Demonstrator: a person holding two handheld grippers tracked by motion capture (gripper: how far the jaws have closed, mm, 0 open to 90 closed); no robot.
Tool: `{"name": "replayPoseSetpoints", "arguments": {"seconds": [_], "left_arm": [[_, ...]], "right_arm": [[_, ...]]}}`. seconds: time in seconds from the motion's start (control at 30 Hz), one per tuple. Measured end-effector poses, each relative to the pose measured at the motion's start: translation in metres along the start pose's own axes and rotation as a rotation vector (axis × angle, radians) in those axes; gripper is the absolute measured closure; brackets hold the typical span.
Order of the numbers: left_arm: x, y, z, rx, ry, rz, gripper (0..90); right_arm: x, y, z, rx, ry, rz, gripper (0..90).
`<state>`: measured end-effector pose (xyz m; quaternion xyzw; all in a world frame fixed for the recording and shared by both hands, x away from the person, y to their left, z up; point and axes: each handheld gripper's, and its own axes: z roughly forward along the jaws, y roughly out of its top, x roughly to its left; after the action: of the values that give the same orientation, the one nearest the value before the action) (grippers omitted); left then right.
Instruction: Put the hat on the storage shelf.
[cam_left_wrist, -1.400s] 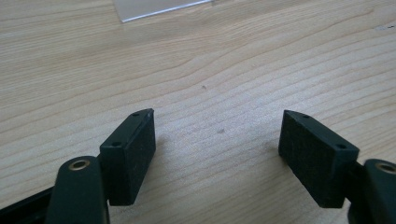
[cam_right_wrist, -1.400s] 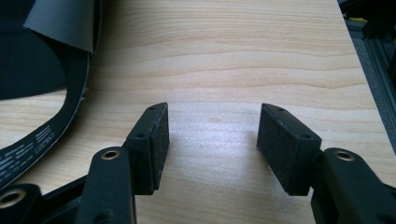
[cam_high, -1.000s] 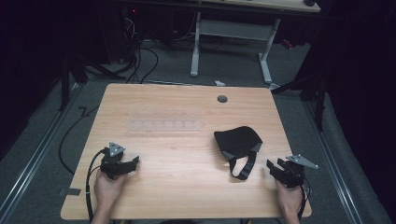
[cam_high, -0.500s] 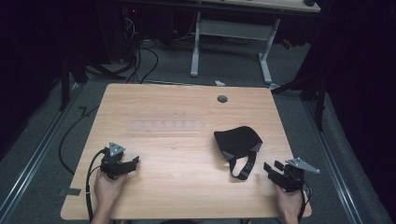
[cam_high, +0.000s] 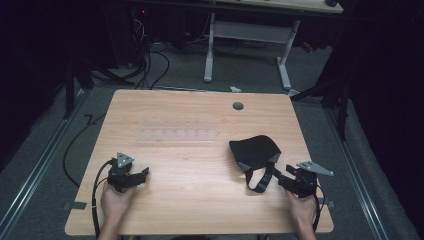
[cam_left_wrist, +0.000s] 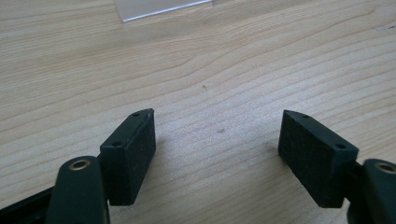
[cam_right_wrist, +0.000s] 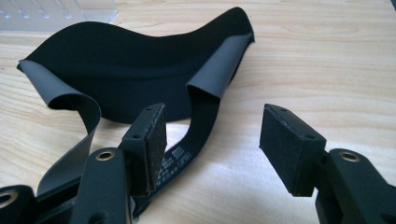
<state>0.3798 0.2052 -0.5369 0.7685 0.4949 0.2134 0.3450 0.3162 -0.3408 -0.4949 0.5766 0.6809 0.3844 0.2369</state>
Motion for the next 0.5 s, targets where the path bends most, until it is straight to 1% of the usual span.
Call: {"name": "replayPoseSetpoints", "arguments": {"seconds": [0.27,0.3,0.37,0.5], "left_arm": [[0.000,0.000,0.000,0.001,-0.001,0.000,27.9],[0.000,0.000,0.000,0.000,0.001,0.000,27.9],[0.000,0.000,0.000,0.000,0.000,0.000,27.9],[0.000,0.000,0.000,0.000,0.001,0.001,27.9]], "right_arm": [[0.002,0.012,0.008,0.007,-0.001,0.005,39.1],[0.002,0.015,0.011,0.003,0.000,0.013,38.7],[0.002,0.017,0.013,0.009,0.001,0.022,38.0],[0.000,0.021,0.017,0.014,0.003,0.020,37.6]]}}
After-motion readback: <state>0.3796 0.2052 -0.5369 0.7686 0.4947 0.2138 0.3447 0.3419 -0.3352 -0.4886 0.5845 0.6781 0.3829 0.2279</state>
